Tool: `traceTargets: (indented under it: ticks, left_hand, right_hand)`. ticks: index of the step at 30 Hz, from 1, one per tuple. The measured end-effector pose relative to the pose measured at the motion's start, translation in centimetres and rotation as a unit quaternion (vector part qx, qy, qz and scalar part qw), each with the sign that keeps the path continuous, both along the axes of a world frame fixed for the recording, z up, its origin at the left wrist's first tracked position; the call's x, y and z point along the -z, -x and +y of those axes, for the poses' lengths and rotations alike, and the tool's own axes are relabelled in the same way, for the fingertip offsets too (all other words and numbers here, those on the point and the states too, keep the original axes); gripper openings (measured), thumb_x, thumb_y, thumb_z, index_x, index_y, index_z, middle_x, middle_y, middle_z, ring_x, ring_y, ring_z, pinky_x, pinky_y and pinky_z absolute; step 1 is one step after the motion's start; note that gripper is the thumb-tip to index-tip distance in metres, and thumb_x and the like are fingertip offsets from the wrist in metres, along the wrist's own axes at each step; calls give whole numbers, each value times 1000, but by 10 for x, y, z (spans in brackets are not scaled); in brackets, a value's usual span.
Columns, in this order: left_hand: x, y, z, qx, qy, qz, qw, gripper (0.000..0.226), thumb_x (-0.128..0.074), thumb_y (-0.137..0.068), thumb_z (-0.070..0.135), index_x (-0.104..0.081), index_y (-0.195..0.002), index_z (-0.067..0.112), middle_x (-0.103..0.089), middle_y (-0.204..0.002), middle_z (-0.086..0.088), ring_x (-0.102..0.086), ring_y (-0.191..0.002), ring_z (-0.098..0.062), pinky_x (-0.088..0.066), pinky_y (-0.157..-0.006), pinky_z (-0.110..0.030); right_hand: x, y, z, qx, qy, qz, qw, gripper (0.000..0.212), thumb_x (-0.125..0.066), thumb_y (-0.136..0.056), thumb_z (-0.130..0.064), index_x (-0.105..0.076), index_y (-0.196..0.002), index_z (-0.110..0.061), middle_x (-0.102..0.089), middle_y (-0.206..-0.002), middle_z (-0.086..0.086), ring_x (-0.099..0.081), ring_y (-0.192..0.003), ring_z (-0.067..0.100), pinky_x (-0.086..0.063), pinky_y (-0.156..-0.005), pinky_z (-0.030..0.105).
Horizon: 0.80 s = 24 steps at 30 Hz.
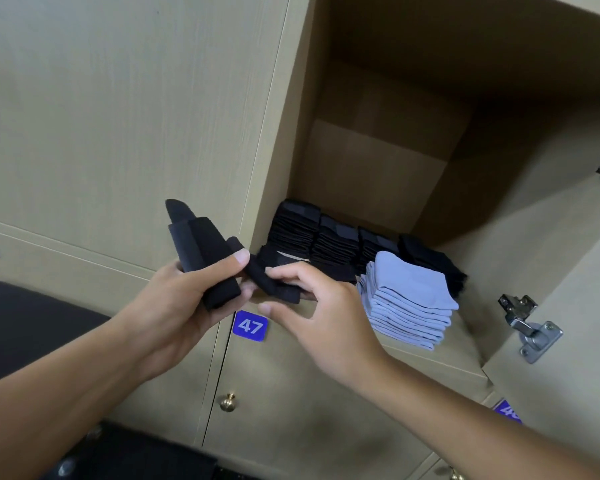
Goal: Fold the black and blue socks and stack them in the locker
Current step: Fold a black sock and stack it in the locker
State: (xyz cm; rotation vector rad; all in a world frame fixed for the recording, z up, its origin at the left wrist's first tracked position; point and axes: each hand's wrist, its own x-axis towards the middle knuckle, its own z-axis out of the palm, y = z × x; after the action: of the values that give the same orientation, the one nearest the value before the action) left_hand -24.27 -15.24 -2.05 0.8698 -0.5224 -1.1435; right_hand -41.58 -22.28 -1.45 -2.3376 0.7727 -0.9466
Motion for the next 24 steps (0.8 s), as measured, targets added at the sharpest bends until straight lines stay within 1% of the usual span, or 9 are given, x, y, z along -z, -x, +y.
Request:
traceTargets:
  ticks: [4,7,10,12,14,16,19,22,24]
  left_hand:
    - [2,-3,-2,-43,-4,1,999,37,-74,-86,4,-63,-120,-6,-73,-102,-14,-73,-91,-19,-62,-81,-32]
    - [4,-6,-2,-73,-24,-24,997,41,-72,-87,0,-59,-125,-8,-70,-96,-11,-72,-80,-14,-62,-71,-27]
    - [5,-8,-3,-81,-39,-45,995,42,-72,-86,-1,-59,-126,-5,-70,-100,-13,-73,-74,-12,-61,-68,-25]
    - [4,-9,-2,-77,-40,-57,995,41,-72,-86,-1,-59,-125,-4,-72,-100,-12,-73,-75,-12,-62,-68,-26]
    - [3,-9,-1,-67,-40,-71,994,38,-71,-87,-1,-61,-124,-2,-75,-103,-11,-75,-82,-15,-63,-69,-27]
    - [1,-9,0,-51,-38,-89,994,36,-70,-88,-1,-63,-123,0,-77,-109,-12,-76,-92,-20,-63,-69,-28]
    - [2,-8,0,-46,-41,-110,992,34,-71,-87,0,-64,-120,4,-77,-109,-12,-77,-90,-18,-61,-65,-25]
    - [5,-7,-1,-48,-46,-132,989,35,-73,-87,0,-63,-120,6,-76,-108,-12,-77,-88,-19,-61,-64,-25]
    - [5,-7,-3,-56,-49,-152,986,37,-74,-85,-1,-63,-119,7,-76,-106,-12,-77,-86,-20,-61,-64,-25]
  right_hand:
    - [3,1,1,-14,32,30,999,38,-75,-90,-38,-69,-126,-28,-63,-133,-19,-51,-125,-10,-37,-104,11]
    - [5,0,1,-23,39,9,999,25,-69,-95,-30,-74,-119,-22,-65,-133,-13,-53,-123,-8,-43,-93,8]
    - [5,1,-3,-12,-8,-9,1000,19,-67,-96,-23,-75,-113,-25,-58,-137,-16,-53,-117,-13,-47,-81,9]
    - [4,1,-7,-6,-56,-13,998,19,-67,-96,-23,-72,-113,-30,-52,-135,-26,-51,-120,-13,-48,-85,12]
    - [1,2,-12,-9,-116,-26,993,20,-67,-96,-22,-67,-112,-34,-54,-126,-31,-50,-126,-7,-48,-95,17]
    - [-2,5,-18,-19,-193,-36,980,21,-68,-96,-22,-65,-111,-36,-59,-127,-22,-59,-122,1,-47,-105,28]
    - [-5,8,-23,-51,-282,-52,957,22,-72,-92,-24,-66,-110,-37,-65,-130,1,-67,-116,18,-48,-109,46]
    - [-3,10,-23,-65,-304,-48,949,25,-75,-88,-19,-70,-110,-30,-68,-122,13,-67,-114,26,-47,-110,47]
    - [-1,11,-24,-47,-292,-40,954,24,-76,-89,-13,-73,-107,-28,-70,-120,5,-68,-112,13,-50,-107,39]
